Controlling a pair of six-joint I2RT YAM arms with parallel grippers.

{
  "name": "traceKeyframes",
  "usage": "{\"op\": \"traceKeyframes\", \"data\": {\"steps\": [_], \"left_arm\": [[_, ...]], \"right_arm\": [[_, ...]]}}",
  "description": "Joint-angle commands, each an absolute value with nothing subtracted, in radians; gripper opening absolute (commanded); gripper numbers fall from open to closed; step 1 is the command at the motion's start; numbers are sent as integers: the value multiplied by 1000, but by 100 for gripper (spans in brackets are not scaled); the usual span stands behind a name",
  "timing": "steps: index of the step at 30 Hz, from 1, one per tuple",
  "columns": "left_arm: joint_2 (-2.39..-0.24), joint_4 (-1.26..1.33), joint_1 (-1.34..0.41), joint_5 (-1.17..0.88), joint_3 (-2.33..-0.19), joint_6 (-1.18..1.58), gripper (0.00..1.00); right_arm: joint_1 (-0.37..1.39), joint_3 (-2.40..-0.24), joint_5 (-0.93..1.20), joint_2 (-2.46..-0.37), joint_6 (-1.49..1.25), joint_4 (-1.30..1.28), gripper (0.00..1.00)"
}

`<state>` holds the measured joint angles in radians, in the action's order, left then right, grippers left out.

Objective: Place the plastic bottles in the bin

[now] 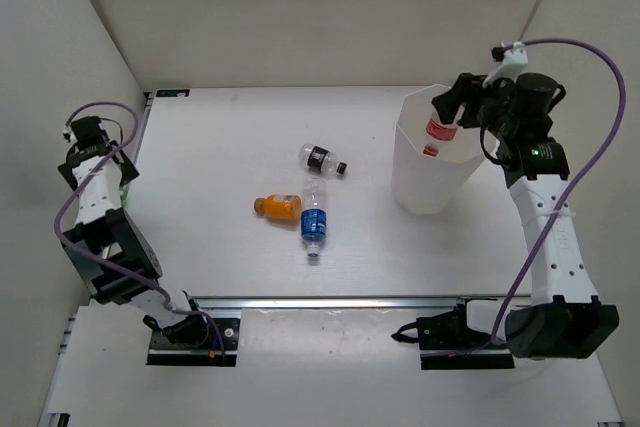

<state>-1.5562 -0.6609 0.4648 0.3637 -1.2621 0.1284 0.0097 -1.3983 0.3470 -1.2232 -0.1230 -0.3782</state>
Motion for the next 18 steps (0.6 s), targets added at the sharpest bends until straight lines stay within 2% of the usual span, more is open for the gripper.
{"op": "traceKeyframes", "data": {"steps": [1,2,5,7,10,14,18], "left_arm": [[-1537,-589,511,341,-1238,88,99],[-1540,-578,537,318,-1230,86,98],[-1557,-531,589,232,-1233,40,99],[-1572,-528,610,210,-1236,14,98],[-1589,-493,647,101,-1209,-38,99],[-1604,-451,647,6,-1170,-103,99],[-1675,-445,644,29,-1186,-133,99]], "right_arm": [[-92,-1304,347,-1183,-192,-340,20],[-124,-1292,356,-1189,-193,-360,22],[-158,-1299,325,-1223,-202,-406,44],[-170,-1293,350,-1244,-227,-410,71],[-201,-1299,434,-1255,-284,-370,99],[-204,-1328,449,-1276,-327,-325,99],[-189,-1348,456,-1298,-357,-299,99]]}}
